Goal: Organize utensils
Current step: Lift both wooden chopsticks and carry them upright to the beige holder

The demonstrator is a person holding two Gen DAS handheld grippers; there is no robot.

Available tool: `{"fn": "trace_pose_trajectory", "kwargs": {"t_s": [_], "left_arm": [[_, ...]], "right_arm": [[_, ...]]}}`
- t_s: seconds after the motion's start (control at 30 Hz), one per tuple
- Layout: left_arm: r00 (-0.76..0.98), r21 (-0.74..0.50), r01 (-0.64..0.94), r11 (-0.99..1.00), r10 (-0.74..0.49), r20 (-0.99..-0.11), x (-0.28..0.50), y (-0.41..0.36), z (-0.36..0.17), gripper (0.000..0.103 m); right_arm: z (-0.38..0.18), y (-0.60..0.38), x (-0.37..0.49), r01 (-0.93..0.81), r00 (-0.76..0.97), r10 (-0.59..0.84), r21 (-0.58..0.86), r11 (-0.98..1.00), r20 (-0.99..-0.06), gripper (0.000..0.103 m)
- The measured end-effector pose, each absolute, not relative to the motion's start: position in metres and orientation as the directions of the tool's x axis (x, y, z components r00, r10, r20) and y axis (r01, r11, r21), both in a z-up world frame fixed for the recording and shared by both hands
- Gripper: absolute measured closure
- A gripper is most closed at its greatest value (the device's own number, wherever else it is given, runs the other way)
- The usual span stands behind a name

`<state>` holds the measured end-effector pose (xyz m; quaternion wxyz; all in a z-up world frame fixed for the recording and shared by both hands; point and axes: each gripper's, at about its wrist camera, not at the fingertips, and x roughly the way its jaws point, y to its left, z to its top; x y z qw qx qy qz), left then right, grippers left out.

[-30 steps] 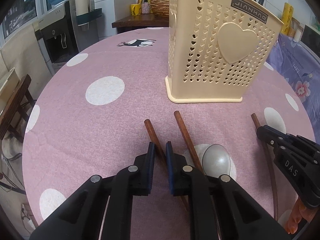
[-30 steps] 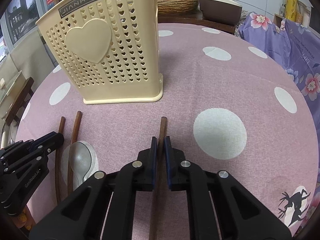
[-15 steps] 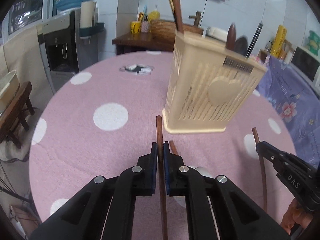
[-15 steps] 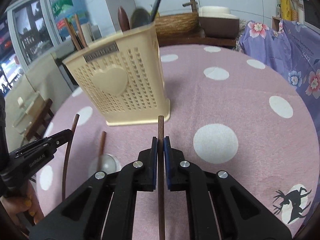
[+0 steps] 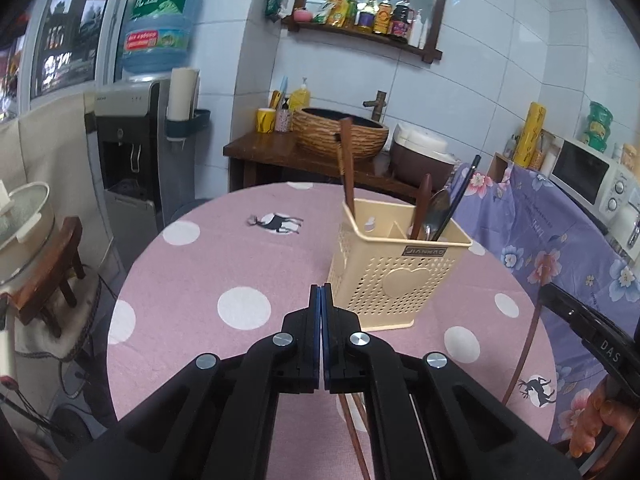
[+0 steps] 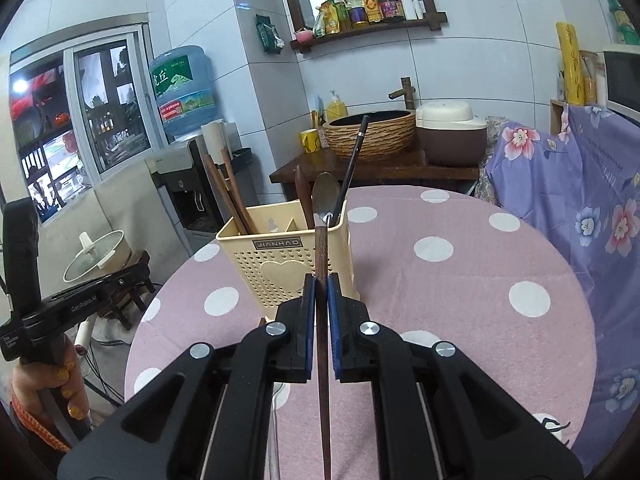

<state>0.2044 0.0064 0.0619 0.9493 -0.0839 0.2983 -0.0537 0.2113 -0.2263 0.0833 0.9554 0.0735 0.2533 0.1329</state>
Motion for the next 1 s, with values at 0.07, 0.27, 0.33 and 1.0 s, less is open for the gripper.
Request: {"fn": "trace_pose_trajectory", "kwargs": {"t_s": [0.07,0.27,0.33,1.0], "left_arm": [[0.801,-0.192,0.035,0.981,-0.143,-0.581,0.206,0.011,0.054,0.101],[0.735,-0.186,0.029,0.982,-0.146,-0.662,0.214,0.008,0.022,0.1],[0.693,-0.182,0.038,0.983,-0.157,-0.704,0.221,0.002,0.007,0.091],[0.579,-0.009,0.068,0.998,-0.047,-0.814,0.254,-0.05,-0.063,0.08]], "right_arm": [[0.083,-0.228,0.209,-0.206,0.842,0.279,0.202,0.957,-0.462,0.096],[0.08,-0.232,0.209,-0.2,0.838,0.282,0.218,0.955,-0.467,0.096],[0.08,-0.232,0.209,-0.203,0.838,0.288,0.225,0.953,-0.463,0.096],[0.088,-0.228,0.198,-0.234,0.841,0.316,0.232,0.944,-0.44,0.096]]}}
